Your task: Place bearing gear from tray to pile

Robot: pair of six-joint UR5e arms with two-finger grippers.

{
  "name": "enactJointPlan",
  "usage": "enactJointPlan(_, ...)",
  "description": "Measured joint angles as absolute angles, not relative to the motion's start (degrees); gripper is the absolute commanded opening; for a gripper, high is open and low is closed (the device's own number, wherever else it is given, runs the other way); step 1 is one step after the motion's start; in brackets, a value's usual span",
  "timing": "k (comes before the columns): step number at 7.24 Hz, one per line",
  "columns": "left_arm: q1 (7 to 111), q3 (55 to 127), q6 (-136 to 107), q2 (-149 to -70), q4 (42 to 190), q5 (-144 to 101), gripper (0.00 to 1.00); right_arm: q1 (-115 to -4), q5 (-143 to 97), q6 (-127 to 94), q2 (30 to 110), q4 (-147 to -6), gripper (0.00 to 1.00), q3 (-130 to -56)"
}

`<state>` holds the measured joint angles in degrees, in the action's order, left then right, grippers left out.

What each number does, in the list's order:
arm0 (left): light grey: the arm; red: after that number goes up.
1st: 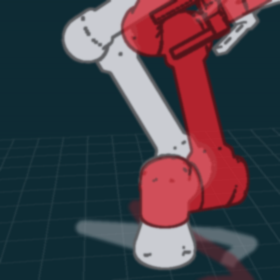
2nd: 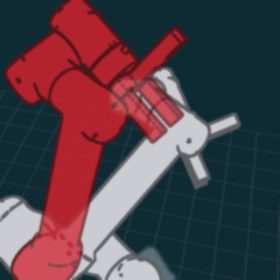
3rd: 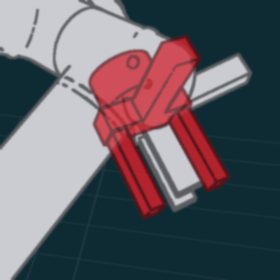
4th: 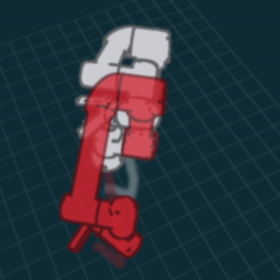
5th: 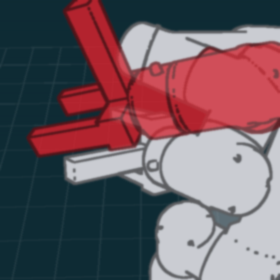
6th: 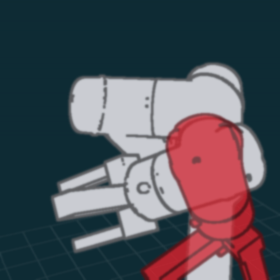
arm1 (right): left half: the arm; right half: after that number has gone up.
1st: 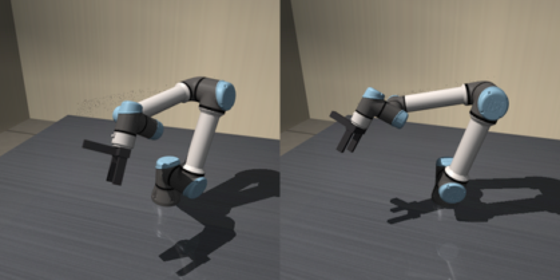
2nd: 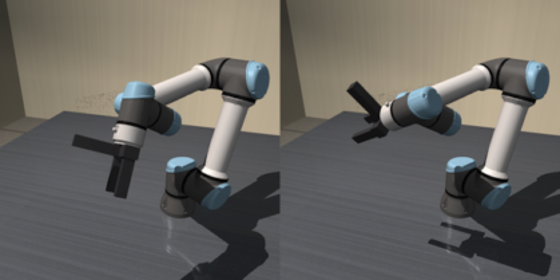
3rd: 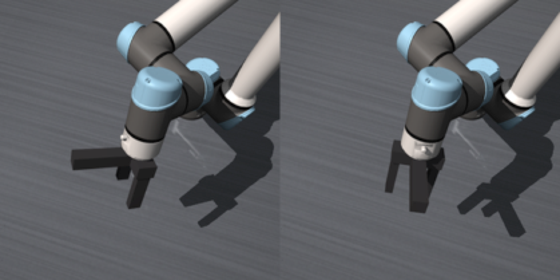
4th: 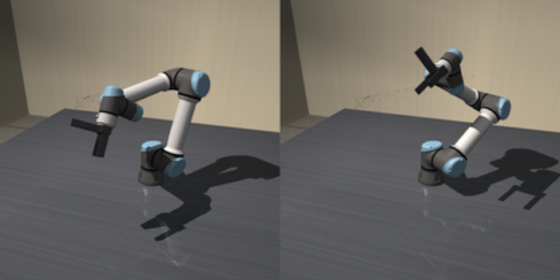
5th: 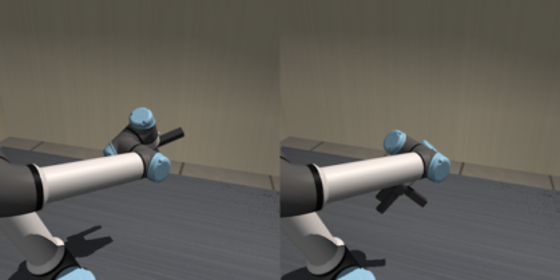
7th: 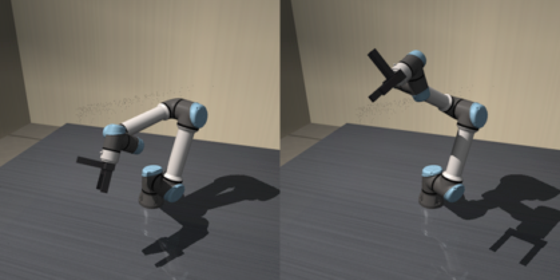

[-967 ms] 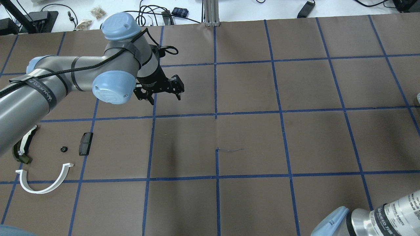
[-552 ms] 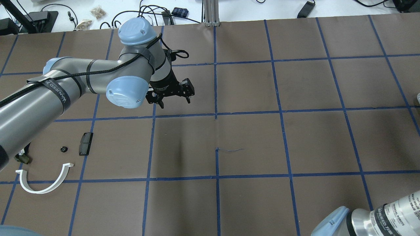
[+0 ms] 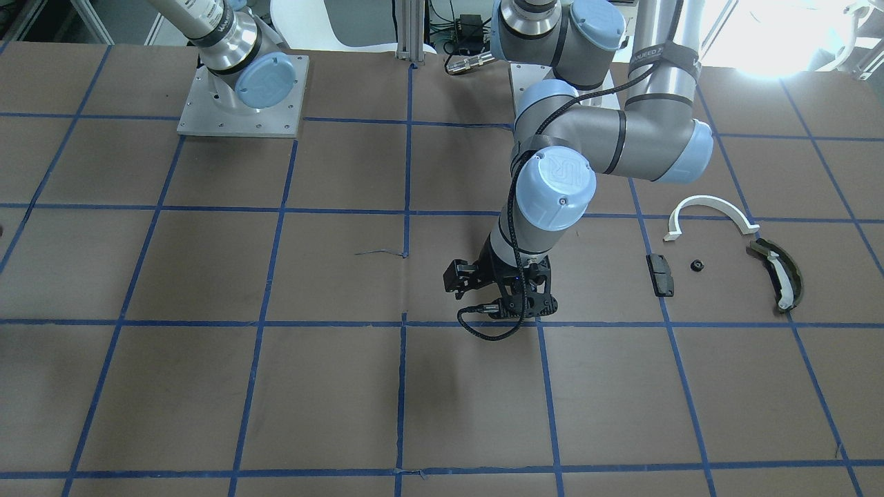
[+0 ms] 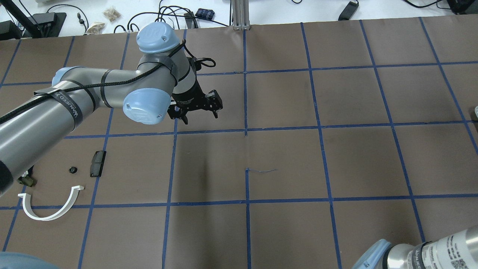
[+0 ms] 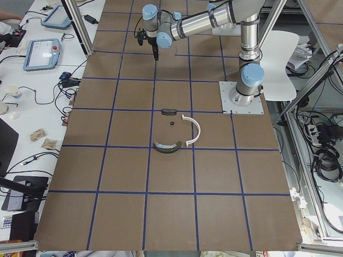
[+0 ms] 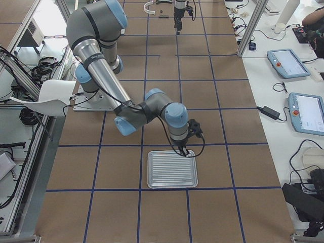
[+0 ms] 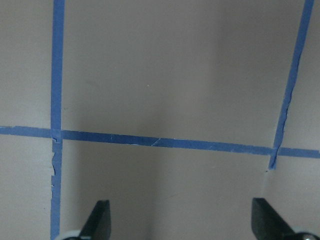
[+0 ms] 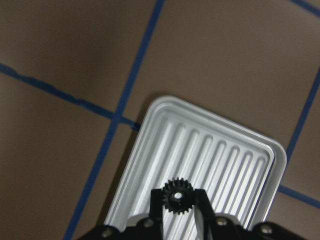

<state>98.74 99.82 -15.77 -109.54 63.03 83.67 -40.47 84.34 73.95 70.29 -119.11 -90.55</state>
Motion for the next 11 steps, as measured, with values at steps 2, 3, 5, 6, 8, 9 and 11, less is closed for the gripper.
enactJointPlan(2, 98.76, 99.84, -15.72, -109.79, 62.96, 83.71, 1.0, -54.26, 84.43, 58.92, 73.98, -116.67, 0.16, -91.75)
enactJointPlan(3, 98.76, 99.84, -15.76, -109.83, 62.92, 83.67, 1.0, -62.07, 84.48, 47.71, 73.89, -116.13, 0.15, -92.71)
enactJointPlan(5, 98.82, 99.96, -16.03, -109.86, 62.89, 81.84, 1.0, -78.79, 84.23, 21.69, 71.82, -114.94, 0.14, -94.35)
enactJointPlan(6, 98.85, 99.99, -16.12, -109.86, 62.87, 81.06, 1.0, -85.74, 84.13, 10.33, 71.1, -115.72, 0.14, -96.02)
enactJointPlan(8, 98.87, 100.36, -16.12, -109.92, 62.84, 80.68, 1.0, -95.75, 83.52, -5.55, 69.6, -125.2, 0.16, -102.16)
enactJointPlan(9, 98.87, 100.72, -15.85, -109.94, 62.6, 80.67, 1.0, -99.26, 83.31, -11.36, 67.59, -133.14, 0.18, -104.91)
enactJointPlan(11, 98.87, 101.22, -15.17, -109.95, 61.99, 80.76, 1.0, -104.68, 82.79, -22.12, 64.63, -141.94, 0.3, -106.87)
